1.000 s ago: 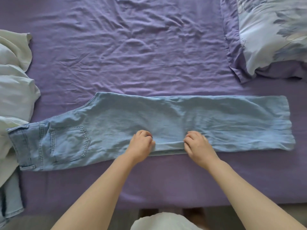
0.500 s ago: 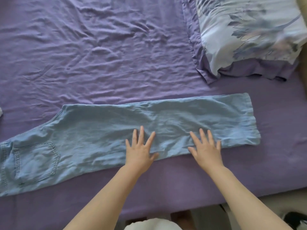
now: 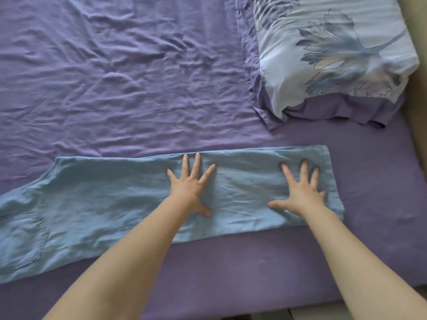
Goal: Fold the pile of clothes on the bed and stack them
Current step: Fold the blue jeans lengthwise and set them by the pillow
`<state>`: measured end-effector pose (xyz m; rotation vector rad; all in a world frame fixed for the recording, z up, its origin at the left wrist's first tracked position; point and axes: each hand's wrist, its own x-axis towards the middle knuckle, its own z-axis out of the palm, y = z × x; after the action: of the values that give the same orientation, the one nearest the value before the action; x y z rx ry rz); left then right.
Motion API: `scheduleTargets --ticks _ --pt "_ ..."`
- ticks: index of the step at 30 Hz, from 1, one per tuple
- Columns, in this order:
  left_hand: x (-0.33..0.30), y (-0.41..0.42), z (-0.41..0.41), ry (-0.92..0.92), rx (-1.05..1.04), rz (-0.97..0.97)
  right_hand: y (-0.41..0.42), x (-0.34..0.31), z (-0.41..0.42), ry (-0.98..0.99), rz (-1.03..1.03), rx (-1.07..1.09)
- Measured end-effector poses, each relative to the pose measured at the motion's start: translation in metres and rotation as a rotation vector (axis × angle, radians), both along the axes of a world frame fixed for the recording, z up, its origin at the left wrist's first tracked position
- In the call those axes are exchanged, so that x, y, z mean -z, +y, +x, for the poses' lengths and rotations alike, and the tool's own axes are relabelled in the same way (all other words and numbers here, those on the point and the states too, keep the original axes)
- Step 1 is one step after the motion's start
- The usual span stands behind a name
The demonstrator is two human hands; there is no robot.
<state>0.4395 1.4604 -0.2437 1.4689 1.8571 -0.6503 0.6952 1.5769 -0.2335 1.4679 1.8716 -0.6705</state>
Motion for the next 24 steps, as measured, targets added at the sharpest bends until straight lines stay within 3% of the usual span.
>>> scheduleTargets --ticks 4,8,15,21,24 --pt "0.004 0.001 -0.011 -0.04 0.048 -0.002 0.008 0.0 0.002 -0.001 -0.063 -0.003" --pt "0.001 -0.015 -0.005 -0.029 -0.002 0.093 -0.005 -0.008 -0.019 0.008 0.023 -0.031" --pt "-0.004 -0.088 -0.004 0.01 -0.328 0.171 -0.102 -0.015 -0.117 0.315 0.084 -0.417" --pt "-0.008 -0.175 -0.058 0.066 -0.384 0.11 -0.158 -0.009 -0.158 0.216 -0.033 -0.646" --pt "-0.011 -0.207 -0.085 0.064 -0.441 0.121 -0.174 -0.012 -0.179 0.14 -0.012 -0.565"
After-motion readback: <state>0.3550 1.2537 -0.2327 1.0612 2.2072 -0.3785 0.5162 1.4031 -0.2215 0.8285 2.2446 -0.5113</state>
